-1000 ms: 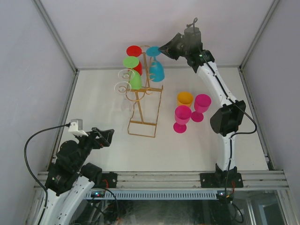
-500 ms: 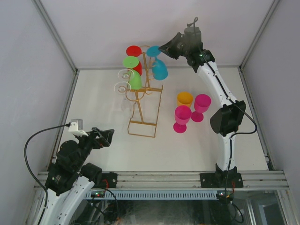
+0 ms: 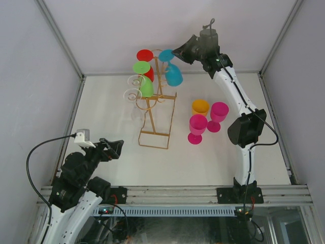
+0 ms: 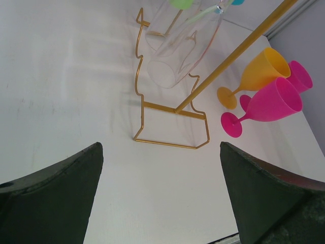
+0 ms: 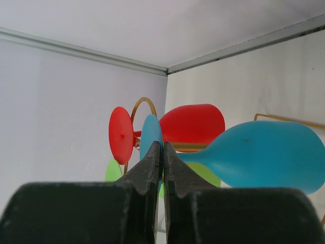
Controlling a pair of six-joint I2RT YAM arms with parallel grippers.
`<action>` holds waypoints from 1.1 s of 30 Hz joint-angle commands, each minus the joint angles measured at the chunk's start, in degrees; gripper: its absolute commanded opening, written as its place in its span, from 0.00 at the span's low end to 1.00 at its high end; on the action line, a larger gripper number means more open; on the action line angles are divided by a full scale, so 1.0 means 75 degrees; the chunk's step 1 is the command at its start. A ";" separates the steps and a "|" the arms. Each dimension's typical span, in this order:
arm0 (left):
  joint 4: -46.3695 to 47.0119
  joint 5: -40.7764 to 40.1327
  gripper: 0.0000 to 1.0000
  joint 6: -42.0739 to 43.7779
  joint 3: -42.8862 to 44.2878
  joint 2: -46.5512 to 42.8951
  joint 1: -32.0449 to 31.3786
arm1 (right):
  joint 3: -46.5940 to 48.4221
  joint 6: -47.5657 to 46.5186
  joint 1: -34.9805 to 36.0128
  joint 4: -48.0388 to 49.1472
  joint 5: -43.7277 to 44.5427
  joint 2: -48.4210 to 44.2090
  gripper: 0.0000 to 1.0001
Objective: Take the wine glass off the wine glass rack
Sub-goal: Pick up the wine glass from the wine rack.
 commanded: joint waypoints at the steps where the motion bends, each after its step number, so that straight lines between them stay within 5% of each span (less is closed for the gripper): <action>1: 0.0361 0.0061 1.00 0.0121 -0.0038 0.0118 0.0029 | 0.0303 0.0049 0.0051 0.0310 0.0103 -0.0580 0.00; 33: 0.0362 0.0072 1.00 0.0121 -0.0056 0.0128 0.0046 | 0.0292 0.0091 -0.0031 0.0239 0.0298 -0.0809 0.00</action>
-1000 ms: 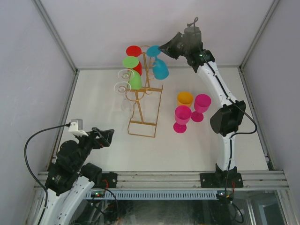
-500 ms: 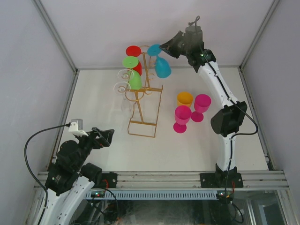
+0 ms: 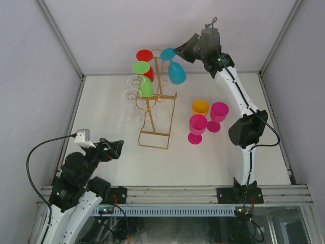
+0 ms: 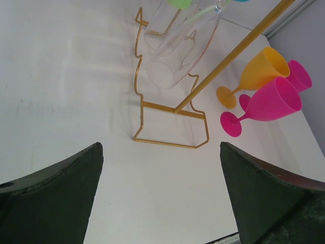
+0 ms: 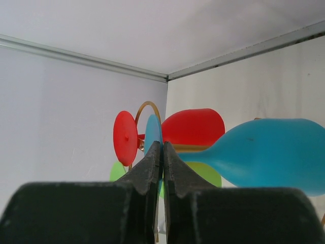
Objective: Take the wine glass off the wine glass rack
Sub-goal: Pick up the wine glass from the wine rack.
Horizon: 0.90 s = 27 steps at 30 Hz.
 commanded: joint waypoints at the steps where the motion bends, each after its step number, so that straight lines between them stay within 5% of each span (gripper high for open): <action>1: 0.0363 0.0013 1.00 0.0121 -0.0056 0.0127 0.0047 | 0.0283 0.0044 -0.0016 0.0251 0.0123 -0.0680 0.00; 27: 0.0363 0.0046 1.00 0.0109 -0.0056 0.0092 0.0050 | -0.0157 -0.0591 -0.0052 -0.0035 0.0589 -0.1375 0.00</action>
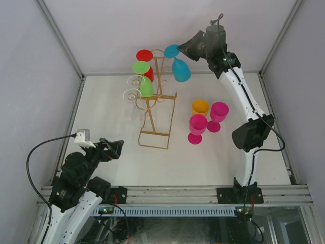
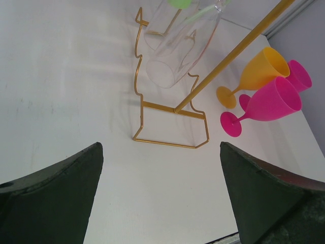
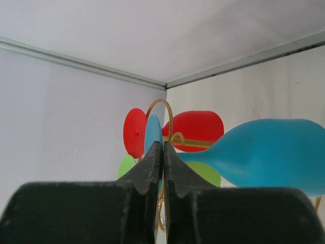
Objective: Take the wine glass off the wine glass rack
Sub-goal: Pick up the wine glass from the wine rack, then place the wine glass at the center of the board.
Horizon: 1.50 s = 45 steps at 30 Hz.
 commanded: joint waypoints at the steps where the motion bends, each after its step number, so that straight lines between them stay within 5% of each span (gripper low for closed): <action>1: 0.0365 0.0041 1.00 0.0120 -0.0056 0.0089 0.0044 | -0.0129 -0.0480 -0.0008 0.0202 0.0299 -0.0931 0.00; 6: 0.0369 0.0049 1.00 0.0121 -0.0056 0.0124 0.0045 | -0.1393 -0.1040 0.0048 0.0495 0.0437 -0.2002 0.00; 17: 0.0352 0.0146 1.00 0.0144 -0.0033 0.0338 0.0045 | -0.6229 -0.1783 0.0389 0.2082 0.0021 -0.6550 0.00; 25: 0.0387 0.0056 1.00 0.0058 -0.0045 0.0086 0.0054 | -0.8246 -0.1523 0.0827 0.2581 -0.1551 -0.8673 0.00; 45: 0.0727 0.0542 1.00 -0.1769 0.0174 -0.0395 0.0043 | -0.9451 -0.1548 0.2555 0.2281 -0.2565 -1.0175 0.00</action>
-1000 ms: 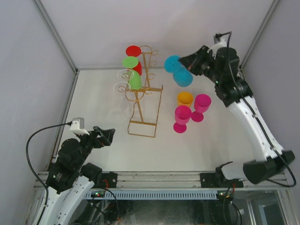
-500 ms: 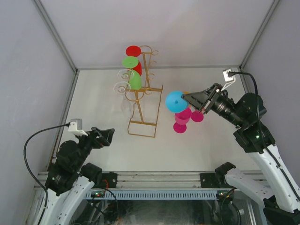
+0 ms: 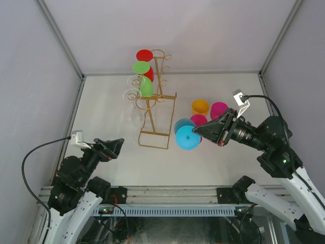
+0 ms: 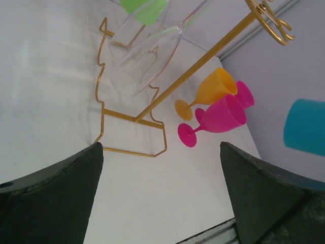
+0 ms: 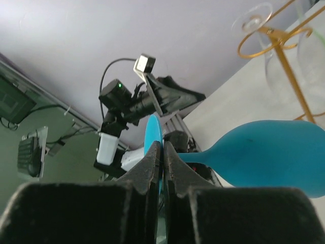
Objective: Take the wine glass off the wine glass rack
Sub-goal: Place the wine glass at the center of the board.
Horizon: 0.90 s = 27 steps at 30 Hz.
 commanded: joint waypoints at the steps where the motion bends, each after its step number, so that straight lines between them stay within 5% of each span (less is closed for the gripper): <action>1: 0.0270 0.0113 1.00 -0.0588 0.0191 -0.0034 0.0045 | -0.0294 0.0036 0.0476 0.0371 -0.0076 -0.0055 0.00; 11: 0.0750 0.1341 1.00 -0.0990 0.0038 -0.0254 0.0045 | -0.0892 0.0371 0.1213 0.0738 0.0405 -0.0177 0.00; 22: 0.2662 0.4349 1.00 -0.2021 -0.0318 0.0853 -0.0004 | -0.2198 0.0703 0.1968 0.1407 0.1671 -0.0261 0.00; 27: 0.3157 0.4179 0.99 -0.2334 -0.0465 0.0911 -0.0538 | -0.2750 0.0893 0.2018 0.2070 0.1889 -0.0304 0.00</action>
